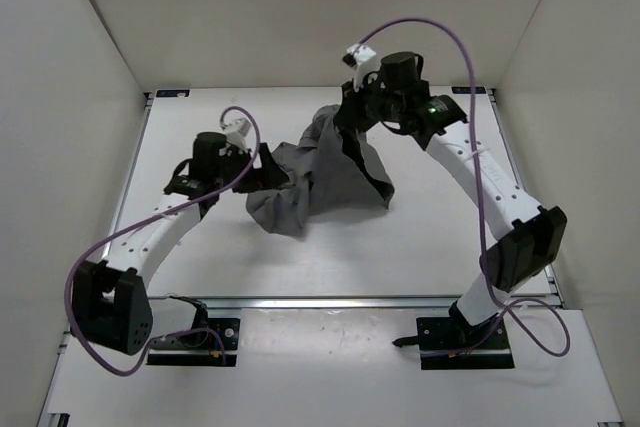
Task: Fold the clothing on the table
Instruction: Flatten the skirt out
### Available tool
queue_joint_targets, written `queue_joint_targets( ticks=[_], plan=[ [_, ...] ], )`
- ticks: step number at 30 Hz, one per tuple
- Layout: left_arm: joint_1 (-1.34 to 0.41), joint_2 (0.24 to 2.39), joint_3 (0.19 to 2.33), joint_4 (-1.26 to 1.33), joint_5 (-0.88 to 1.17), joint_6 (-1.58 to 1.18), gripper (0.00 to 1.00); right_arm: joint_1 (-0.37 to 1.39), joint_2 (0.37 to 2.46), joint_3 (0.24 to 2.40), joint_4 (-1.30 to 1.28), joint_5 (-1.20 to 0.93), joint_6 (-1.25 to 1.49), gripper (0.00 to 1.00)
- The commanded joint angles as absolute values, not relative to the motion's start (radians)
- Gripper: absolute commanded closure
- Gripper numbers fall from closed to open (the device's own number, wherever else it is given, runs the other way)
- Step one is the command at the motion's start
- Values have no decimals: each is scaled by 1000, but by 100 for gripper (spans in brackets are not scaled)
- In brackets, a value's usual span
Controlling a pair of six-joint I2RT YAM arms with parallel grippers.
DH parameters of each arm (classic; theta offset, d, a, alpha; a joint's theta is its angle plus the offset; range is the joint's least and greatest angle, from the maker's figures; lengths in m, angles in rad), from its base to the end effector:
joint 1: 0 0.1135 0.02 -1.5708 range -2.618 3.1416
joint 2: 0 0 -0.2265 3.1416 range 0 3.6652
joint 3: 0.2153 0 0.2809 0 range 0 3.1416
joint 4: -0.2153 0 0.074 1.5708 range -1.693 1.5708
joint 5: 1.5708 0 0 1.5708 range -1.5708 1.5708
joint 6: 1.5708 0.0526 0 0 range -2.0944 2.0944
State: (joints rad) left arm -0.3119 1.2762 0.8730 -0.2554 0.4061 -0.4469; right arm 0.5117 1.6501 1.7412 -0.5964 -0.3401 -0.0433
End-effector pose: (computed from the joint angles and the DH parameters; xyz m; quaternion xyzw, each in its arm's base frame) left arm 0.3048 -0.1201 0.2029 0.0293 0.8833 -0.3279 0.3337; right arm 0.3523 0.2180 0.3642 -0.3152 0.7930 0.2580 0.4531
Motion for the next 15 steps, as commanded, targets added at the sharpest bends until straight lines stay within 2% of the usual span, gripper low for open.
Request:
queue_joint_targets(
  ticks=[1,6,9,15],
  plan=[
    [-279,1190,955,-285,348,-398,1,462,1546,1802,-494,-492,101,100],
    [-350,1187,925,-111,506,-530,2,462,1505,1775,-433,-448,78,100],
    [-435,1180,873,-17,508,-609,2,445,1537,1805,-443,-404,80,100],
    [-485,1198,649,239,551,-907,1,491,1672,2058,-500,-279,66,99]
  ],
)
